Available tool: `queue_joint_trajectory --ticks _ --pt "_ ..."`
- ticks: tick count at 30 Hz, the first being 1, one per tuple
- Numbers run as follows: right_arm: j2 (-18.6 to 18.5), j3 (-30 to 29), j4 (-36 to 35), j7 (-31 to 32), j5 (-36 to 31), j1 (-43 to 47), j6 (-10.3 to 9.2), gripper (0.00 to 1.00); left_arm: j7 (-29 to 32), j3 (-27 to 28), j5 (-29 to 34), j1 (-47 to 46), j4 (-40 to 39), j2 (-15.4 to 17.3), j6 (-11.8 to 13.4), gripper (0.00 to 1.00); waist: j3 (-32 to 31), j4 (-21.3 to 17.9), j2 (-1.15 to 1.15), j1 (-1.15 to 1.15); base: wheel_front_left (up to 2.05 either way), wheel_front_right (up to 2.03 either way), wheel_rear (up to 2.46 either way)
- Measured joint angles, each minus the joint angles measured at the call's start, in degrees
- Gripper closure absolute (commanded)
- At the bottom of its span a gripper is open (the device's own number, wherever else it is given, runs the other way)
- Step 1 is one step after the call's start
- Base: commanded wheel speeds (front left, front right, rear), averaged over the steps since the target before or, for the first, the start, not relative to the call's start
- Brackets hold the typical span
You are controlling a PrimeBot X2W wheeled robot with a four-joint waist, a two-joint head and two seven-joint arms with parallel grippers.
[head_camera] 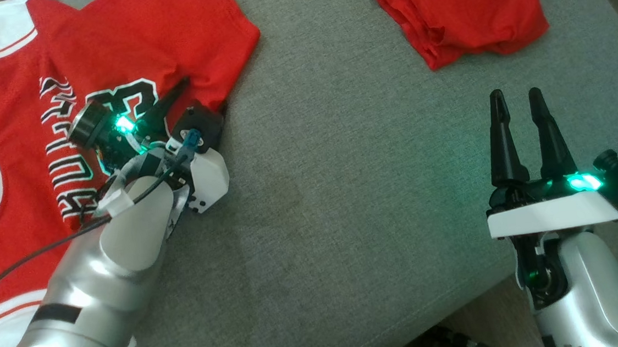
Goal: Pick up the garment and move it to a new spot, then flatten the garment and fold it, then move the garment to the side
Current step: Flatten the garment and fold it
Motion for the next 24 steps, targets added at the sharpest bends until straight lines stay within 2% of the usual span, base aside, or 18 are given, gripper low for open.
queue_joint_trajectory --ticks 1,2,3,4,10,14,17,24 --pt "0.0 0.0 0.0 0.0 0.0 0.0 0.00 0.00 0.0 -0.1 0.0 -0.3 0.5 -0.1 -0.1 0.00 0.0 0.0 0.00 0.00 0.00 0.00 0.00" --pt "0.0 0.0 0.0 0.0 0.0 0.0 0.00 0.00 0.0 -0.1 0.0 -0.5 1.1 -0.2 -0.3 0.55 -0.1 0.0 0.00 -0.01 0.00 0.00 0.00" --pt "0.0 0.0 0.0 0.0 0.0 0.0 0.00 0.00 0.0 -0.2 0.0 -0.9 1.6 -0.3 -0.6 0.95 -0.1 0.0 0.00 -0.01 0.00 0.00 0.00" --pt "0.0 0.0 0.0 0.0 0.1 0.0 0.00 0.00 -0.1 -0.4 0.0 -1.0 2.0 -0.4 -0.8 1.00 -0.2 0.0 0.00 0.00 0.00 0.00 0.00" --pt "0.0 0.0 0.4 0.0 0.0 0.0 0.00 0.00 -4.0 -1.4 -1.1 -0.7 4.1 -1.7 -1.5 1.00 -1.7 0.5 0.00 0.00 0.00 0.00 0.00" --pt "0.0 -0.1 0.7 0.0 -0.1 0.0 0.00 0.00 -7.3 -2.1 -2.0 -0.3 3.0 -3.9 -1.6 1.00 -3.1 1.1 0.00 0.00 0.00 0.00 0.00" --pt "0.0 -0.4 1.2 0.0 -0.1 0.1 0.00 0.00 -9.3 -3.1 -3.0 0.7 0.0 -5.9 -2.0 1.00 -4.8 1.8 0.00 -0.01 0.00 0.00 0.00" --pt "0.0 -1.2 1.8 0.0 -0.6 0.3 0.00 0.00 -8.0 -4.8 -8.1 4.3 -9.4 -7.1 -4.3 1.00 -7.4 3.4 0.00 -0.02 0.00 0.00 0.00"
